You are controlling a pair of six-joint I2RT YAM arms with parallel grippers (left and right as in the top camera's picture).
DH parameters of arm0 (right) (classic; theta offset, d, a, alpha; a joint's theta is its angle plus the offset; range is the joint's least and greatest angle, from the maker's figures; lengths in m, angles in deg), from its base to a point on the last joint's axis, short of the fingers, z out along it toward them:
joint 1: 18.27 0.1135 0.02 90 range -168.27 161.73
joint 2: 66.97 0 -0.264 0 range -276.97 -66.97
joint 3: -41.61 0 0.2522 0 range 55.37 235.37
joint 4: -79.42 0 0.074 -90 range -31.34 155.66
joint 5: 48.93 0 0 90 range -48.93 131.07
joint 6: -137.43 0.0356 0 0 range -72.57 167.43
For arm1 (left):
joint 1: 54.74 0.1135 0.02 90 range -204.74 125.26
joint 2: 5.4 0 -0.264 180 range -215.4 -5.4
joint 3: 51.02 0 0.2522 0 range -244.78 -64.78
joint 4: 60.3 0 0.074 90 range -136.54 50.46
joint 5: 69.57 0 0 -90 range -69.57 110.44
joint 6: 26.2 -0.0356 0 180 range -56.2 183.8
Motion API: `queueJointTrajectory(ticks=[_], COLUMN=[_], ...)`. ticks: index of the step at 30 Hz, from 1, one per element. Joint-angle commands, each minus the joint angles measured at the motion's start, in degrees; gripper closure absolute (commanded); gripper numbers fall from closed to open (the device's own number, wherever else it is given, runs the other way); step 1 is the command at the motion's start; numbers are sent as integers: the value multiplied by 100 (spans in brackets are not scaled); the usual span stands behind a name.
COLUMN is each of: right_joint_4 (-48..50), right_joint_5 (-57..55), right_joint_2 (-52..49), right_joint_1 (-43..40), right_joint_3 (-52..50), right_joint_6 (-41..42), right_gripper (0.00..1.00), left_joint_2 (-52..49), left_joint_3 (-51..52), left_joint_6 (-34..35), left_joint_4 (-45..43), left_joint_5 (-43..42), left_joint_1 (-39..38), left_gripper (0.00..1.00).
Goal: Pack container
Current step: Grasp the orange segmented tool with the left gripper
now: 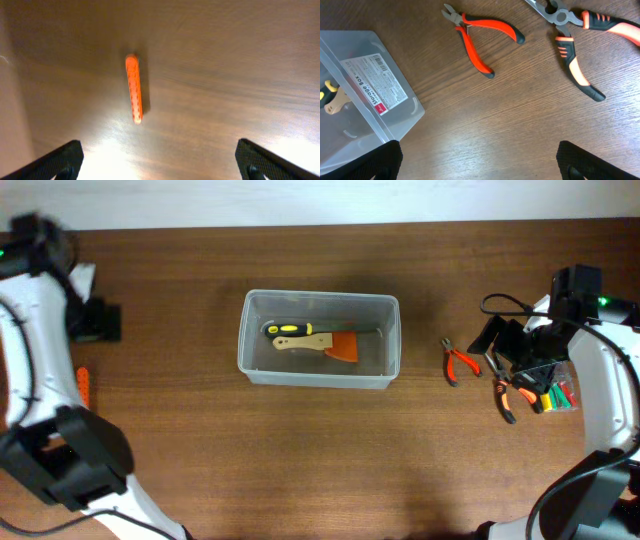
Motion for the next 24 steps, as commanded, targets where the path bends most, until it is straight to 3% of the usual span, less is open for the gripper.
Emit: queueJointTrajectory(ticks=[1, 9, 13, 16, 20, 24], right_joint_4=[74, 177, 186, 188, 181, 140], right_joint_5=[-52, -52, -52, -52, -52, -52], right_joint_2=[-15, -15, -15, -15, -15, -15], right_joint_1=[-33, -33, -33, -33, -33, -33], right_joint_3=[90, 90, 90, 90, 90, 90], right_joint_6=[-52, -52, -52, -52, -52, -50], right_gripper=[1, 1, 2, 1, 1, 1], left_joint_2=[-411, -1071, -1241, -1397, -1663, -1910], left_joint_3=[592, 1167, 1169, 1169, 1169, 1169], left_joint_6=[81, -111, -1008, -1147, -1147, -1147], left_joint_4=[-173, -1088, -1320, -1626, -1805, -1967], left_joint_5=[-527, -573, -1132, -1093, -789, -798], left_joint_1=[535, 1217, 1303, 1294, 1300, 1300], left_gripper=[1, 7, 9, 11, 26, 28])
